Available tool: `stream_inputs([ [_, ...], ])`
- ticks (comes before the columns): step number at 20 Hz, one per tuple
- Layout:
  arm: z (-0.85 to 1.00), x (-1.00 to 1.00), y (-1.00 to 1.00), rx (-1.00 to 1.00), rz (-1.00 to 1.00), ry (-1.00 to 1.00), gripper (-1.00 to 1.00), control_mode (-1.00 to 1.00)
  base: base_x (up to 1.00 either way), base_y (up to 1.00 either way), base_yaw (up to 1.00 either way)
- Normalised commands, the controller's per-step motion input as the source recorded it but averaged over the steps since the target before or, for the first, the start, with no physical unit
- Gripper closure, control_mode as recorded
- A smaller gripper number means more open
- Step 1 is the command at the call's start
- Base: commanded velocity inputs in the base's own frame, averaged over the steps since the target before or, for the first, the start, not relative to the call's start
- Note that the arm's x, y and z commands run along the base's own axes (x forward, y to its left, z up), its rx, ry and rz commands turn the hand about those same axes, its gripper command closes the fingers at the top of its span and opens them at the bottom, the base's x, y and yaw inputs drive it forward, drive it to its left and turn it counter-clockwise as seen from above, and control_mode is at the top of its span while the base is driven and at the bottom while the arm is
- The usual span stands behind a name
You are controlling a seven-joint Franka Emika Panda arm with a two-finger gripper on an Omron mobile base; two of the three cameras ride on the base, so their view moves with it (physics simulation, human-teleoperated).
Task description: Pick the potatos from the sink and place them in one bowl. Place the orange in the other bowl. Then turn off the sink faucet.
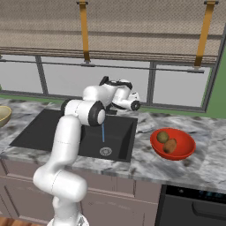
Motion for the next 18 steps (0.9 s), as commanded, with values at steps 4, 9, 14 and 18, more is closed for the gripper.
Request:
stream_inputs([
  [4,-0.56,0.0,0.2,0.0,0.0,0.01,-1.0,-1.0,0.0,0.0,0.0],
  [9,-0.53,0.05,0.0,0.0,-0.02,0.01,-1.0,-1.0,0.0,0.0,0.0],
  [14,-0.08,0.23,0.08,0.01,-0.06,0.08,-1.0,-1.0,0.0,0.0,0.0],
  [18,0.0,0.25,0.21,0.05,-0.11,0.12,-1.0,-1.0,0.0,0.0,0.0],
])
